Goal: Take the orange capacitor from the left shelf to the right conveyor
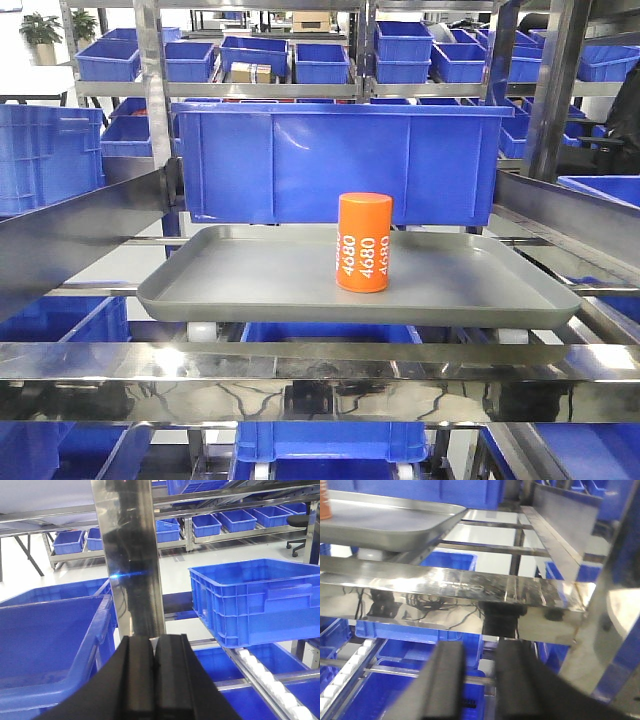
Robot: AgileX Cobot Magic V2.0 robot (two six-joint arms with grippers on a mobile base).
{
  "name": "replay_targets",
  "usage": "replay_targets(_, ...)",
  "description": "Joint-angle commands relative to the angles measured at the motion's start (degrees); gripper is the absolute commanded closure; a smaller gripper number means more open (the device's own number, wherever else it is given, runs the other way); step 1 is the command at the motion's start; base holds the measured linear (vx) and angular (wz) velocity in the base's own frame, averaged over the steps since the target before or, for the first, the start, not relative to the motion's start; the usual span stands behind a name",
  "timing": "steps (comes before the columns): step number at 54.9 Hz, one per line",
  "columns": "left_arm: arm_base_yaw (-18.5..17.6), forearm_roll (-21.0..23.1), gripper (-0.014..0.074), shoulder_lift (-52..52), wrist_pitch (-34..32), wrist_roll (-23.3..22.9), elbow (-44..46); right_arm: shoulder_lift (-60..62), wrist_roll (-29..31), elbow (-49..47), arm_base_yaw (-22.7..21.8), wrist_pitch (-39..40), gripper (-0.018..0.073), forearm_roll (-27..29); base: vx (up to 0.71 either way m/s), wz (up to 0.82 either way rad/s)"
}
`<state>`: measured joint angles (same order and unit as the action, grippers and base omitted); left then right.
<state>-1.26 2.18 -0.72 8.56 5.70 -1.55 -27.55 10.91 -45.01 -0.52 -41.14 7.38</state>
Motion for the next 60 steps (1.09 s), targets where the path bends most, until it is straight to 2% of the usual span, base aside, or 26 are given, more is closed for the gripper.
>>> replay_targets(1,-0.3,0.2,0.0602,-0.7,-4.7,-0.1,-1.9,-0.8,2.2,-2.0,-0.1,4.4,0.0041,1.4,0.0,0.0)
replay_targets(8,-0.3,0.2,0.0602,-0.7,-4.7,-0.1,-1.9,-1.0,2.9,-2.0,-0.1,4.4,-0.012,3.2,0.0,0.0)
replay_targets(12,-0.3,0.2,0.0602,-0.7,-4.7,-0.1,-1.9,-2.0,5.4,-2.9,-0.1,3.0,-0.017,5.4,0.0,0.0)
replay_targets(17,-0.3,0.2,0.0602,-0.7,-4.7,-0.1,-1.9,-4.4,9.0,-5.2,-0.1,0.8,-0.0169,9.7,0.0,0.0)
replay_targets(31,-0.3,0.2,0.0602,-0.7,-4.7,-0.1,-1.9,-13.3,23.5,-12.6,-0.1,-3.6,-0.0146,28.5,0.0,0.0)
replay_targets(42,-0.3,0.2,0.0602,-0.7,-4.7,-0.1,-1.9,-21.4,29.8,-19.4,-0.1,-4.7,-0.0138,37.2,0.0,0.0)
replay_targets(48,-0.3,0.2,0.0602,-0.7,-4.7,-0.1,-1.9,-25.8,31.0,-23.1,1.9,-4.7,-0.0134,37.2,0.0,0.0)
replay_targets(51,-0.3,0.2,0.0602,-0.7,-4.7,-0.1,-1.9,-27.9,30.2,-25.3,4.9,-3.5,-0.0132,34.7,0.0,0.0)
replay_targets(60,-0.3,0.2,0.0602,-0.7,-4.7,-0.1,-1.9,-34.2,22.7,-29.8,12.1,0.8,-0.0131,24.5,0.0,0.0)
